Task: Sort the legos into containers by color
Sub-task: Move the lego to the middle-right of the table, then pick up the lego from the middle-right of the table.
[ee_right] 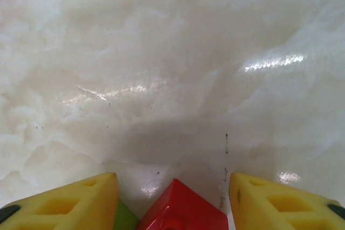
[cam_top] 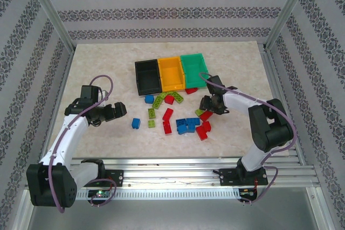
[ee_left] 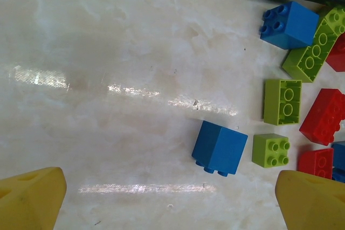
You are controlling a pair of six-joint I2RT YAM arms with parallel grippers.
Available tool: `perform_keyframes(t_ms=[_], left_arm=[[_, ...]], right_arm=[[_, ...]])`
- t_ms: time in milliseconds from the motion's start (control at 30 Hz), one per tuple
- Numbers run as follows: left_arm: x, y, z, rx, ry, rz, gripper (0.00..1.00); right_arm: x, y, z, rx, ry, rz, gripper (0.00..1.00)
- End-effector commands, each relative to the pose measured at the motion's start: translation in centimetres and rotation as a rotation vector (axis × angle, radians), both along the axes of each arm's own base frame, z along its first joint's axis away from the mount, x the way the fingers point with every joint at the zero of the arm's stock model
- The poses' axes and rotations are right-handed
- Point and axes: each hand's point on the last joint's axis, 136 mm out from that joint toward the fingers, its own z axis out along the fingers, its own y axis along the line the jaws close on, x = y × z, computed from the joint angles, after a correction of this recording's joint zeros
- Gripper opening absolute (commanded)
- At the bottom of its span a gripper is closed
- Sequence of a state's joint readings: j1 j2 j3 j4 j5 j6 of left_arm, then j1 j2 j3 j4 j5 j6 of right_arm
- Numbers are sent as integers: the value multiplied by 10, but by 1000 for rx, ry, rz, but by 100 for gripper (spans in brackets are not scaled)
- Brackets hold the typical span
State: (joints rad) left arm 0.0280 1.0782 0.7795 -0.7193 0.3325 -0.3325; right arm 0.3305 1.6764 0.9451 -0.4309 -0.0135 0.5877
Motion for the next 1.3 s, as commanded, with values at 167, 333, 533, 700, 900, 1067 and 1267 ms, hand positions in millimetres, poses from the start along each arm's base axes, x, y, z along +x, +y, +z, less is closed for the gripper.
perform_keyframes(t_ms=[167, 333, 533, 700, 900, 1067, 1267], left_arm=[[-5, 2, -2, 16, 4, -6, 100], [-4, -1, 1, 0, -3, -20, 100], [-2, -3, 7, -11, -48, -26, 100], [-1, -4, 8, -12, -50, -30, 100], [-1, -6, 9, -22, -55, -38, 100], [0, -4, 10, -8, -64, -40, 100], [-1, -5, 9, -15, -64, -38, 100]], right_arm=[[-20, 3, 29, 47, -12, -6, 63], [-24, 10, 20, 158, -14, -90, 64], [-25, -2, 10, 125, 7, -228, 60], [-20, -1, 6, 121, -22, -282, 58], [-27, -6, -6, 118, 14, -331, 55], [-25, 3, -19, 117, 53, -305, 50], [-15, 7, -19, 113, 40, -279, 29]])
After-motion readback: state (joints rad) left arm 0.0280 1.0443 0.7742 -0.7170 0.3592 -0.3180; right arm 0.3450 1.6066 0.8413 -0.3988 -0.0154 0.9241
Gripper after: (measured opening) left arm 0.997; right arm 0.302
